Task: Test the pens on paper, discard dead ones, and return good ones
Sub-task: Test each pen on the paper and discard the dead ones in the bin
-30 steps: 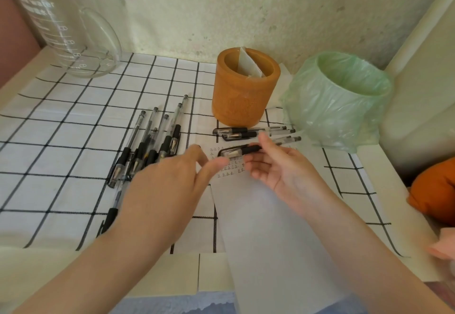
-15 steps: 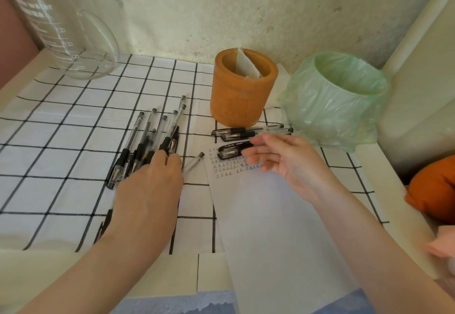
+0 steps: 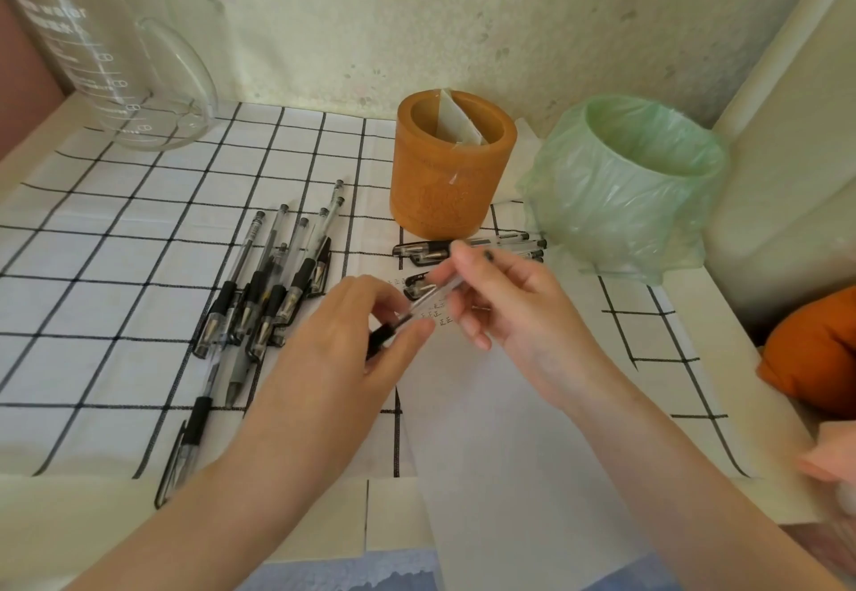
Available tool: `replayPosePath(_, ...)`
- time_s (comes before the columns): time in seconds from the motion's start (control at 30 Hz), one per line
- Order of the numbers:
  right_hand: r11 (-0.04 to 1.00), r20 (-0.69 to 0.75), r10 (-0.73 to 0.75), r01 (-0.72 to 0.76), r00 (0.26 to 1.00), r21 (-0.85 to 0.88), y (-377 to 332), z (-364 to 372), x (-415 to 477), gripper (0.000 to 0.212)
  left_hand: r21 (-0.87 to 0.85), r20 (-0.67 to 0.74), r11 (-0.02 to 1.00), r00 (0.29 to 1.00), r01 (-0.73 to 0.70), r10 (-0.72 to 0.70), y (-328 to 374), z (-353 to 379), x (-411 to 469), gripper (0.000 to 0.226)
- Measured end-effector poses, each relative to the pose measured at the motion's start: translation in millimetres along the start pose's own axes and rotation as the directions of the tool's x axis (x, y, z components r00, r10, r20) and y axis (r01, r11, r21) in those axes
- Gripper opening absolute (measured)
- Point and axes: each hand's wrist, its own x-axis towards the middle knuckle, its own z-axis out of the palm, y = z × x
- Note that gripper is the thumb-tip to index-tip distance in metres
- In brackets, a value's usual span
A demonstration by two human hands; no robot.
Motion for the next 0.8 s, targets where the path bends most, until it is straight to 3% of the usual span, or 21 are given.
replayPosePath(0.07, 0.998, -0.087, -0.027, 0.032, 0.996, 0.061, -4, -7, 1, 0.030, -0.014, 0.014, 0.999, 0.999, 0.051, -0.051, 1, -1, 0, 0.023)
replayPosePath(0.2, 0.995, -0.161, -0.040, 0.054, 0.986, 0.082, -6, -11, 0, 0.029, 0.026, 0.050, 1.000, 0.999, 0.007, -0.008, 2, 2, -2, 0.018)
replayPosePath(0.37, 1.000, 0.002, -0.009, 0.009, 1.000, 0.007, -2, -4, -4, 0.029, 0.033, 0.066, 0.999, 0.998, -0.021, 0.019, 5, 6, -5, 0.015)
replayPosePath(0.43, 0.999, 0.059, 0.006, -0.004, 0.998, -0.034, -1, 0, -5, 0.024, 0.040, 0.074, 0.998, 0.997, -0.039, 0.036, 7, 6, -6, 0.026)
replayPosePath(0.53, 1.000, 0.083, 0.007, -0.006, 0.997, -0.014, -1, 2, -6, 0.020, 0.028, 0.078, 0.999, 0.996, -0.037, 0.035, 9, 6, -6, 0.038)
replayPosePath(0.7, 1.000, 0.083, -0.016, 0.013, 0.996, 0.028, -3, -1, -7, 0.022, -0.082, 0.075, 0.996, 0.997, -0.020, 0.026, 13, 4, -3, 0.021)
replayPosePath(0.8, 0.998, 0.098, -0.046, 0.042, 0.994, 0.047, -1, -5, -8, 0.022, -0.166, 0.060, 0.986, 0.998, 0.003, 0.007, 16, 1, -3, 0.023)
